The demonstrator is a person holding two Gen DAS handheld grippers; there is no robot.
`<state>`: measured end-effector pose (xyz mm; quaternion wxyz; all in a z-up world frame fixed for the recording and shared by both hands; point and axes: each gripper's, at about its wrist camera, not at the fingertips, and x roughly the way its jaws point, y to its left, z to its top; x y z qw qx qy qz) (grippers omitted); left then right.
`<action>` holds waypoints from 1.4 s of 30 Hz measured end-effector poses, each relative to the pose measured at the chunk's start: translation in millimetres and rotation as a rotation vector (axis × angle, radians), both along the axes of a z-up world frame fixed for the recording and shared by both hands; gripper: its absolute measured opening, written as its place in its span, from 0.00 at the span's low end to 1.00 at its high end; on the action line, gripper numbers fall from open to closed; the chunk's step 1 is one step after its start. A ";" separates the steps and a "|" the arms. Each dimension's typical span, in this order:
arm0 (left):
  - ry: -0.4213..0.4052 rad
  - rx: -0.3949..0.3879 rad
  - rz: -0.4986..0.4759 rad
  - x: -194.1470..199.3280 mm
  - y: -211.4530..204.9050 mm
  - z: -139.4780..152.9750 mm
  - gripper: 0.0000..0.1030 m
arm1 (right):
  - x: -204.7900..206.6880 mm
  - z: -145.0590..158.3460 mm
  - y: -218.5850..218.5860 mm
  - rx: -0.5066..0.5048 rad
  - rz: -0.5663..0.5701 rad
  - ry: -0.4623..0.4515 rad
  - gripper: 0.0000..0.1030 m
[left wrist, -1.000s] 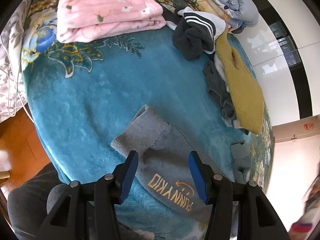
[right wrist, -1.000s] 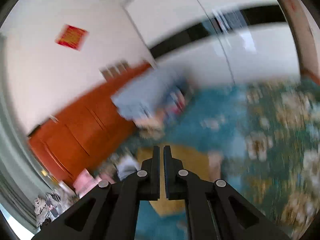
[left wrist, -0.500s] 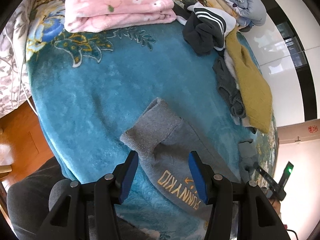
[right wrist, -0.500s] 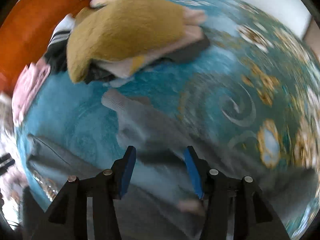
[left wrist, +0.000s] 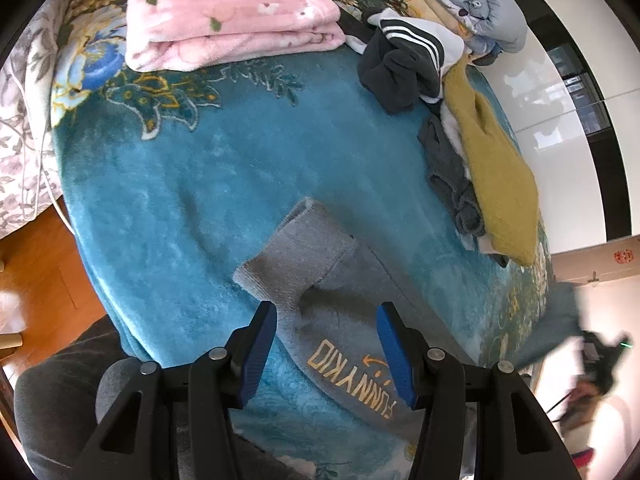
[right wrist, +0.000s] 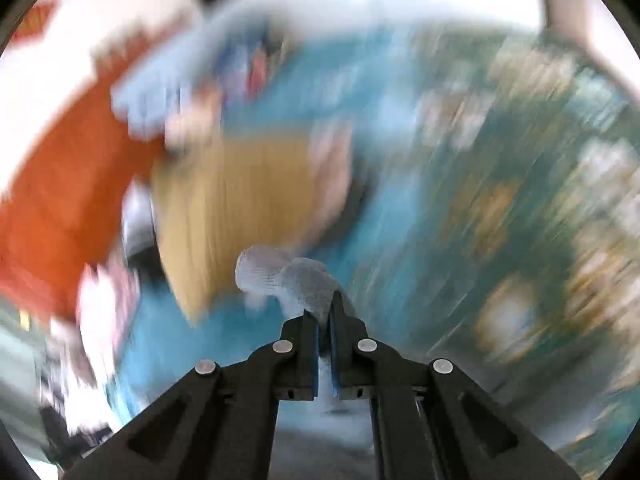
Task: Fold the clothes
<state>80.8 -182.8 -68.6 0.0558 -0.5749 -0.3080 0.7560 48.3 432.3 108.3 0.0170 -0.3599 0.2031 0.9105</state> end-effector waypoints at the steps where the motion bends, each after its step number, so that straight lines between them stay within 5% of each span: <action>1: -0.003 0.003 -0.006 -0.2 2.5 -1.0 0.54 | 16.0 41.7 12.6 0.047 -0.021 0.091 0.02; 5: -0.013 0.017 -0.031 -1.2 12.4 -5.1 0.55 | 66.7 162.3 25.8 0.230 -0.062 0.323 0.02; 8: -0.021 0.028 -0.050 -2.0 19.9 -8.2 0.55 | 75.8 178.7 17.7 0.240 -0.037 0.363 0.02; 17: 0.011 0.011 -0.038 2.7 14.9 4.6 0.55 | -20.2 45.9 -79.8 0.022 0.204 0.100 0.02; 30: -0.019 0.002 0.003 2.7 0.5 -3.8 0.55 | -32.2 -68.1 -121.0 -0.010 0.291 -0.132 0.07; 32: -0.022 -0.002 0.006 2.5 -1.0 -5.5 0.55 | -18.7 -83.9 -76.6 -0.058 0.163 -0.155 0.38; 34: -0.026 -0.007 0.009 2.6 -3.2 -6.4 0.55 | -2.6 -99.6 -23.7 -0.113 0.011 -0.175 0.50; 37: -0.032 -0.009 0.028 2.5 -7.1 -7.8 0.54 | 21.5 -123.0 55.8 -0.196 -0.216 -0.203 0.51; 42: -0.037 -0.006 0.043 2.0 -6.3 -6.3 0.55 | 36.7 -179.3 92.1 -0.372 -0.305 -0.292 0.53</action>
